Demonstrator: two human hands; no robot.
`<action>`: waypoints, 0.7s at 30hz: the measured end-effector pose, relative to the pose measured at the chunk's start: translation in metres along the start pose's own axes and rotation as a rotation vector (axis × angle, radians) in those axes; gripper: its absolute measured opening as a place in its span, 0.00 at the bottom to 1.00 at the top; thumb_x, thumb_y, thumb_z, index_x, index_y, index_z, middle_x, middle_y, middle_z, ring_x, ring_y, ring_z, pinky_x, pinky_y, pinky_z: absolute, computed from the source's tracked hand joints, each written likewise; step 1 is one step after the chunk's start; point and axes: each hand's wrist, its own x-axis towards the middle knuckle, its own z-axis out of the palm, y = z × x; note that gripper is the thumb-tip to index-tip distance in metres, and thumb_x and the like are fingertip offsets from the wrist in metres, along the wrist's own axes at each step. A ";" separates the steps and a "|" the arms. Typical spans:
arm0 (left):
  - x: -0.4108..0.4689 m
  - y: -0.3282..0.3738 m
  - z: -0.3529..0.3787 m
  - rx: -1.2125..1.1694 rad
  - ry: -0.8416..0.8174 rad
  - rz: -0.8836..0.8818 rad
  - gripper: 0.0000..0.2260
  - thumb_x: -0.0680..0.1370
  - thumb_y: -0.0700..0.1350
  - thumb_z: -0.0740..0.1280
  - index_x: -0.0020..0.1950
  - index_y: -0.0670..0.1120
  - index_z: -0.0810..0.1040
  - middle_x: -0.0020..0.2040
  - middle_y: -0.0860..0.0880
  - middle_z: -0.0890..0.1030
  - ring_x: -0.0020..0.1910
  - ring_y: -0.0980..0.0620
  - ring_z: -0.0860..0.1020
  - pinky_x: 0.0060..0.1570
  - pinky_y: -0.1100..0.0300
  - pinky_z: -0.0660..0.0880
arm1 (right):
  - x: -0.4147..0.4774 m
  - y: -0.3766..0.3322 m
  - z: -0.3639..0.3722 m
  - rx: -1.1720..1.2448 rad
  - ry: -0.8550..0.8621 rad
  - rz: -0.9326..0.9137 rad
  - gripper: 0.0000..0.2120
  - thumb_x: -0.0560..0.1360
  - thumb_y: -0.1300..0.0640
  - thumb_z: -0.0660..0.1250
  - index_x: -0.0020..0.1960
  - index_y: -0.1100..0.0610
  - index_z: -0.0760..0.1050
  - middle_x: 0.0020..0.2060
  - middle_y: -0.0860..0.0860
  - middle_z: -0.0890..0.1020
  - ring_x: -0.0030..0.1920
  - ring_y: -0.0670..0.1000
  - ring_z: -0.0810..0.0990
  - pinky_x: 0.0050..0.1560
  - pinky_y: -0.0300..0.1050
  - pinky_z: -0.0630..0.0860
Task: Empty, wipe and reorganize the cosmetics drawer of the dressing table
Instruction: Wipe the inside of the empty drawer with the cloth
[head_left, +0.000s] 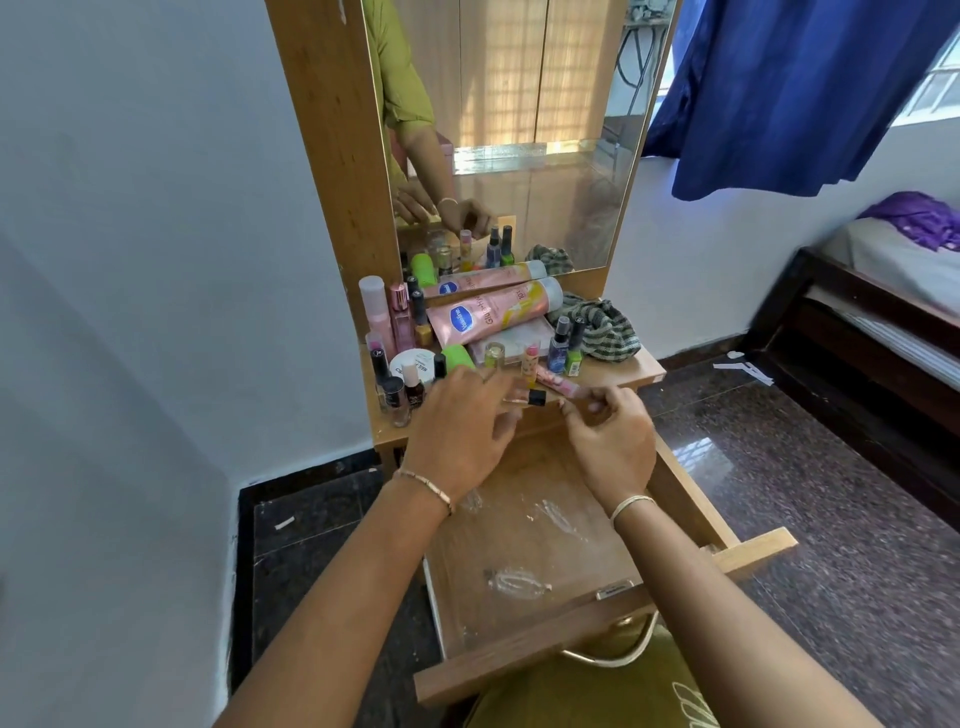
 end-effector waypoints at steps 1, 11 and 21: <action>-0.010 -0.005 0.005 -0.028 -0.066 0.019 0.11 0.76 0.49 0.66 0.58 0.53 0.75 0.50 0.55 0.79 0.51 0.54 0.74 0.51 0.57 0.73 | 0.003 0.000 -0.004 0.002 0.013 -0.006 0.07 0.69 0.52 0.74 0.43 0.52 0.77 0.39 0.46 0.77 0.40 0.47 0.77 0.37 0.44 0.75; -0.060 -0.051 0.044 -0.115 -0.331 -0.131 0.10 0.77 0.52 0.63 0.55 0.53 0.79 0.49 0.56 0.81 0.48 0.59 0.76 0.51 0.58 0.75 | 0.100 0.004 -0.007 -0.305 -0.083 0.019 0.16 0.75 0.51 0.67 0.60 0.55 0.73 0.58 0.57 0.75 0.61 0.58 0.71 0.57 0.48 0.68; -0.073 -0.051 0.068 -0.092 -0.230 -0.140 0.08 0.78 0.53 0.61 0.51 0.54 0.79 0.44 0.57 0.80 0.46 0.59 0.75 0.58 0.62 0.65 | 0.158 0.019 0.015 -0.440 -0.586 -0.028 0.28 0.76 0.50 0.64 0.74 0.50 0.61 0.67 0.60 0.69 0.66 0.62 0.68 0.66 0.54 0.68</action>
